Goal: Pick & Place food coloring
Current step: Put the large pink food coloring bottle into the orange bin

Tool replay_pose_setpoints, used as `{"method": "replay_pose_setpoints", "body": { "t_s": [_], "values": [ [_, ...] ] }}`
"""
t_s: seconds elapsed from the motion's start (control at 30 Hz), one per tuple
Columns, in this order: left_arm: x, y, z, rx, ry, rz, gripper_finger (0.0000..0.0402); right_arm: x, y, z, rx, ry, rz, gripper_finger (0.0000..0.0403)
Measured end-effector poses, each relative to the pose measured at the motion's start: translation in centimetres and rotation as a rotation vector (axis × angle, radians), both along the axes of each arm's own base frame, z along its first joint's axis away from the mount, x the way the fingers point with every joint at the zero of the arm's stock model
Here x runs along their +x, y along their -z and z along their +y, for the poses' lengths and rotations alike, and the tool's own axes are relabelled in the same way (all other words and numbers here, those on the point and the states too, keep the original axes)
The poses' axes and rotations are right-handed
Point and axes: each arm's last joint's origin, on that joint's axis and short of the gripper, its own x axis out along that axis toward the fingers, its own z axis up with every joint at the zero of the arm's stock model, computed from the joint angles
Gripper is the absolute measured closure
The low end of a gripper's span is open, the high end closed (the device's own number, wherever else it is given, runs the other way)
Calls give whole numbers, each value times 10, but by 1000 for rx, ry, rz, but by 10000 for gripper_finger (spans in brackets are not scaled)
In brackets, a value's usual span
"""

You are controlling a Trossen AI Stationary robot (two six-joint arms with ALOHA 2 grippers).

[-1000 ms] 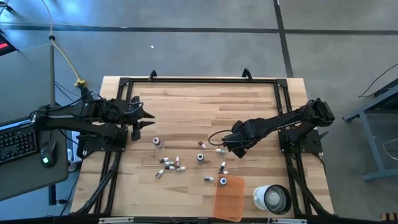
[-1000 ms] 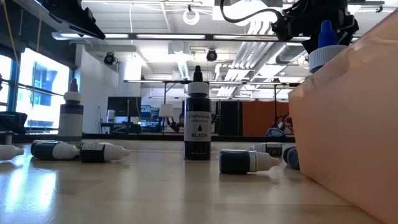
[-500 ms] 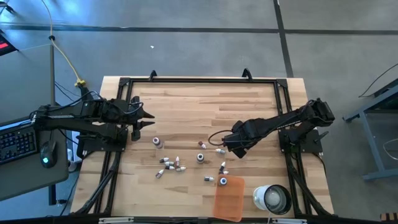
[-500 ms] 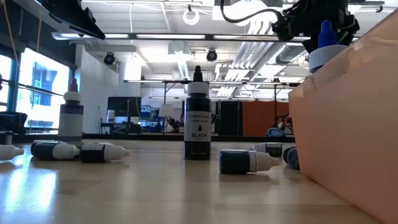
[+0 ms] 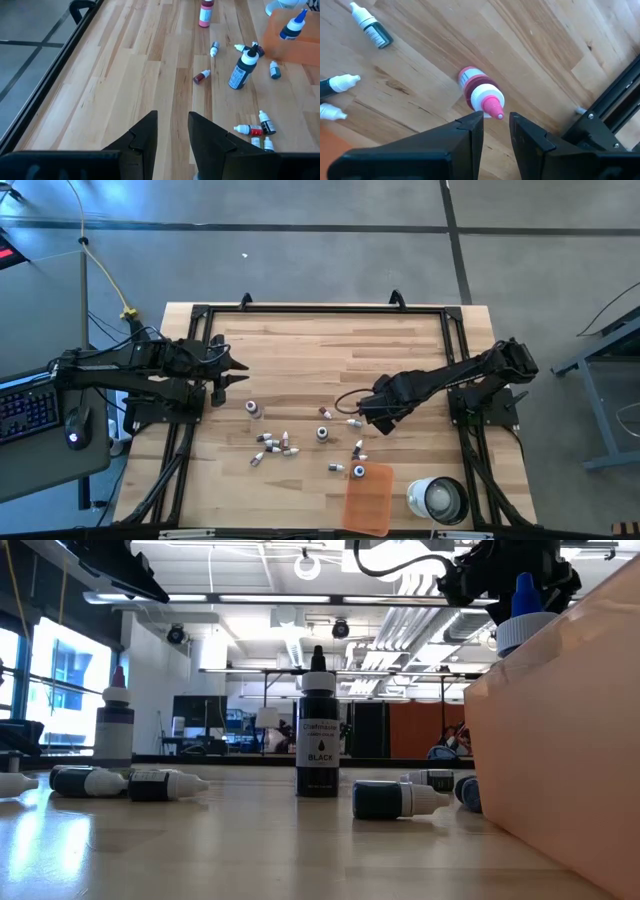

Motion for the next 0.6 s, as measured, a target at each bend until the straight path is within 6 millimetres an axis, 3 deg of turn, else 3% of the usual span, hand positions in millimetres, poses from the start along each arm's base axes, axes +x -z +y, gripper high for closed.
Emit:
{"method": "replay_pose_setpoints", "body": {
  "t_s": [0.6],
  "values": [
    [0,0,0,-6,-4,1,294,-2,0,6,-81,84,-42,316]
  ]
}}
